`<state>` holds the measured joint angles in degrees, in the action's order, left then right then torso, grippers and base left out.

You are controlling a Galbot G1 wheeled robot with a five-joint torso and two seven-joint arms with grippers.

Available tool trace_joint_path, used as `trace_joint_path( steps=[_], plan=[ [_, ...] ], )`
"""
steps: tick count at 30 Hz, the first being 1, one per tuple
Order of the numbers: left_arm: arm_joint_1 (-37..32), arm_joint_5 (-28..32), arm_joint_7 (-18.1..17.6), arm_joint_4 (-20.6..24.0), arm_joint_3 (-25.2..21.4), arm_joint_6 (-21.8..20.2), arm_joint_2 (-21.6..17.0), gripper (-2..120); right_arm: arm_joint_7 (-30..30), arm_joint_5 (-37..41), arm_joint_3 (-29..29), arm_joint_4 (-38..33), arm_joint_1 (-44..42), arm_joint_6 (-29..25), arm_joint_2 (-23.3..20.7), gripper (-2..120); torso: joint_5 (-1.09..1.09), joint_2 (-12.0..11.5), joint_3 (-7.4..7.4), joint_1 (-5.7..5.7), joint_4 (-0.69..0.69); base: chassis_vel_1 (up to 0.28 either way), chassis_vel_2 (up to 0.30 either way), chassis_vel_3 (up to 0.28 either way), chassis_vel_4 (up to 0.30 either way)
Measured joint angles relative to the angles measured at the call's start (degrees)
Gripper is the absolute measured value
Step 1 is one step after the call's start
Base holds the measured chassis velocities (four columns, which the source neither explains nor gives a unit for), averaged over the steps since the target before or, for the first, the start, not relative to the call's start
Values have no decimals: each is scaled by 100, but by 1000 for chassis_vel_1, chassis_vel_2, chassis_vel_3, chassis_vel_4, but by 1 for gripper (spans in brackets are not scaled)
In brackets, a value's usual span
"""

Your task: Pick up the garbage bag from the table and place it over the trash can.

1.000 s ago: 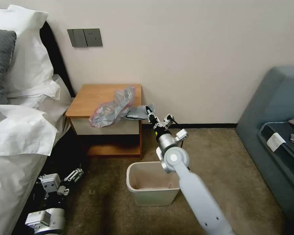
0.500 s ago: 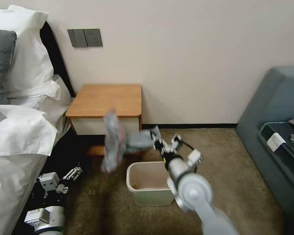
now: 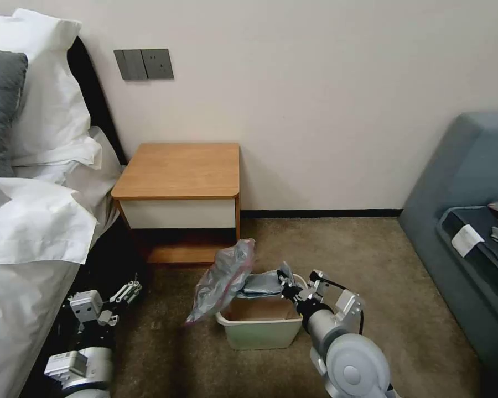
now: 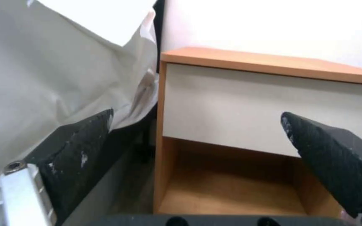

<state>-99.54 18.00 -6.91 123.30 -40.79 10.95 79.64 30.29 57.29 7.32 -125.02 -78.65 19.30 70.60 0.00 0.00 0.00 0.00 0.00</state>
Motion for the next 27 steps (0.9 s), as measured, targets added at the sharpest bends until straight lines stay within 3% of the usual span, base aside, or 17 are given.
trace_joint_path(
  steps=[4, 7, 11, 22, 25, 27],
  plan=[
    [-2, 5, 0, 8, -5, 5, -21, 100, -34, -60, -25, 29, -12, 53, -12, 0, 0, 0, 0, 0, 0, 0, 0, 0, 0],
    [22, 42, 5, 13, 28, 0, -56, 100, -60, -459, -108, 179, -17, 186, -41, 7, 0, 0, 0, 0, 0, 0, 0, 0, 0],
    [16, 483, -22, 237, 160, -328, -126, 100, 123, -657, -135, 129, 9, 506, -199, 28, 0, -1, 0, 0, 0, 0, 0, 0, 0],
    [81, 661, 68, 197, 274, -424, -275, 100, 390, -865, -8, -166, -67, 711, -410, 65, 0, -1, 0, 0, 0, 0, 0, 0, 0],
    [81, 956, 167, 328, 377, -679, -356, 100, 372, -1016, 167, -272, -110, 674, -490, 75, -1, -1, 0, 0, 0, 0, 0, 0, 0],
    [60, 1499, 296, 597, 457, -1216, -492, 100, 294, -1142, 412, -453, -181, 588, -525, 84, 0, -1, 0, 0, 0, 0, 0, 0, 0]
  ],
)
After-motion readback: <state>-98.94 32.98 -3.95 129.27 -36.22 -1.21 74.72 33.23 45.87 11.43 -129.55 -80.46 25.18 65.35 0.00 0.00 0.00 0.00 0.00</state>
